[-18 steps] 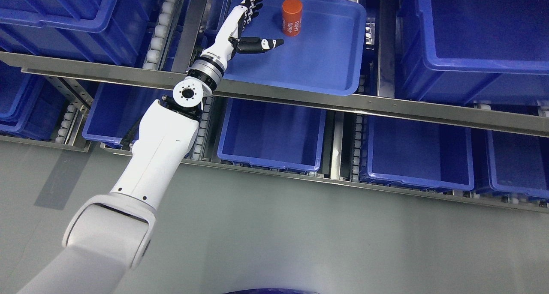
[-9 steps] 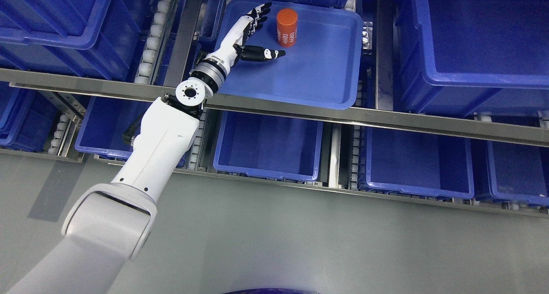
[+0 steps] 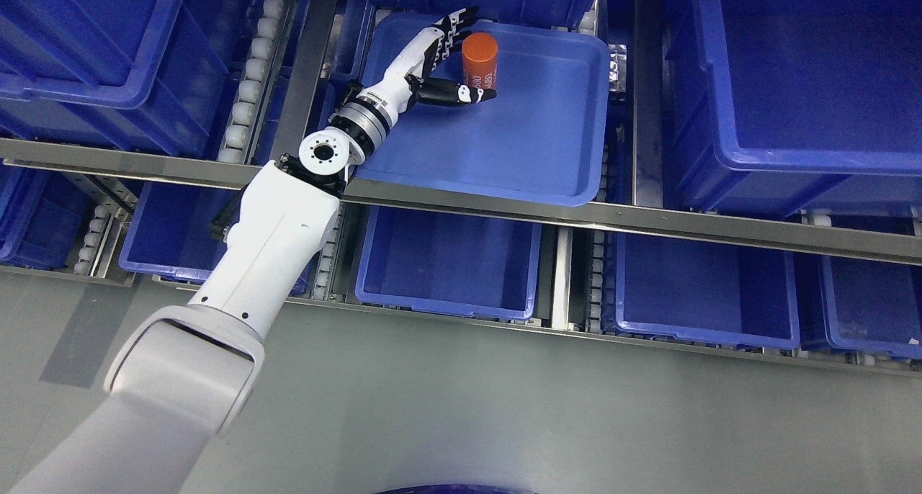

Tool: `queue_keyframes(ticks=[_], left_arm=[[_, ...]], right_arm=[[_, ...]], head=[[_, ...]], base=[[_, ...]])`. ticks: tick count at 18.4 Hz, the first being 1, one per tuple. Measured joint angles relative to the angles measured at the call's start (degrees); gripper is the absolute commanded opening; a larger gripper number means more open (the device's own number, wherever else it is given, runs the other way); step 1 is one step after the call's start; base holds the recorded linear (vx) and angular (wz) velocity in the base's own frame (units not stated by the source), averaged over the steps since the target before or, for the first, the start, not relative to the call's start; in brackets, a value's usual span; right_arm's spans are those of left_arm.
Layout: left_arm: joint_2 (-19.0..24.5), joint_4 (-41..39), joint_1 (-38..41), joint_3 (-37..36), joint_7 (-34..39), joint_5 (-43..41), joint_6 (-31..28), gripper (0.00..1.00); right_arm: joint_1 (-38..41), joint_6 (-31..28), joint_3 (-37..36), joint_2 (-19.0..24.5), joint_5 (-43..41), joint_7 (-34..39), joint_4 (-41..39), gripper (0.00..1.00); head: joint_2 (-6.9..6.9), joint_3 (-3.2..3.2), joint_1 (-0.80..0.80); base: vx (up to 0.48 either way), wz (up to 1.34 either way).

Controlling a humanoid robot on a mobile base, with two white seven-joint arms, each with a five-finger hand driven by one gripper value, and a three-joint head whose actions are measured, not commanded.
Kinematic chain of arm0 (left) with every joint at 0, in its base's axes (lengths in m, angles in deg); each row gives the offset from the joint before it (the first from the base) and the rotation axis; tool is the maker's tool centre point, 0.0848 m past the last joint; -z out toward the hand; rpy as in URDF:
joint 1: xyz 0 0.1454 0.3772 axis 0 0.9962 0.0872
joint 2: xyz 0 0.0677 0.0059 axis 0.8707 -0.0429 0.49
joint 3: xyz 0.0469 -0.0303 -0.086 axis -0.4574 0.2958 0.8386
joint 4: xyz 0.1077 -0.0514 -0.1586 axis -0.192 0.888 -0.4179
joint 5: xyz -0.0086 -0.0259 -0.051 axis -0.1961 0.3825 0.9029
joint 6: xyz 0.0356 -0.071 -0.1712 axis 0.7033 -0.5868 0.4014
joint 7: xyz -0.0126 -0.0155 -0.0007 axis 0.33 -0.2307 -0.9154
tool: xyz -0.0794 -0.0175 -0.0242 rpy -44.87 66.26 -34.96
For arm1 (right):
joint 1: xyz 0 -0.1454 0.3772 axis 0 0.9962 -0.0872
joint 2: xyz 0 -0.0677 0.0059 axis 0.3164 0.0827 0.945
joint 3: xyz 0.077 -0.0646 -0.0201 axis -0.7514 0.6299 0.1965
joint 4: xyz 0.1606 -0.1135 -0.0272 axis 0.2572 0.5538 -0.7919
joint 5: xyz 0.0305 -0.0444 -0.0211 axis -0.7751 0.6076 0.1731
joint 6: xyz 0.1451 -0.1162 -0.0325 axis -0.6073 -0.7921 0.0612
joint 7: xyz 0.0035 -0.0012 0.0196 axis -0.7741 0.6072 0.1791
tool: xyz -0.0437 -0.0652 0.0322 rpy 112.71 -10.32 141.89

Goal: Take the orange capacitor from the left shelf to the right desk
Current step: 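Close the left hand fingers around the orange capacitor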

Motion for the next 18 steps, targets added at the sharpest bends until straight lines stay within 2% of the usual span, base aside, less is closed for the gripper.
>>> queue_keyframes(ticks=[3,8,14,18], left_arm=[[0.0,-0.46,0.02,-0.72,-0.37,1.46,0.0,0.92],[0.0,-0.87,0.07,-1.76,-0.43,2.6,0.2,0.81],[0.0,-0.49,0.08,-2.56,-0.44,2.98,-0.48,0.63],[0.0,0.09,0.09,-2.68,-0.21,3.18,-0.57,0.45]], right_arm=[[0.0,0.0,0.0,0.0,0.0,0.0,0.0,1.0],[0.0,0.0,0.0,0.0,0.0,0.0,0.0,1.0],[0.0,0.02,0.0,0.0,0.0,0.01,0.0,1.0],[0.0,0.1,0.0,0.0,0.0,0.0,0.0,1.0]], head=[[0.0,0.0,0.0],[0.0,0.0,0.0],[0.0,0.0,0.0],[0.0,0.0,0.0]], base=[[0.0,0.0],[0.0,0.0],[0.0,0.0],[0.0,0.0]])
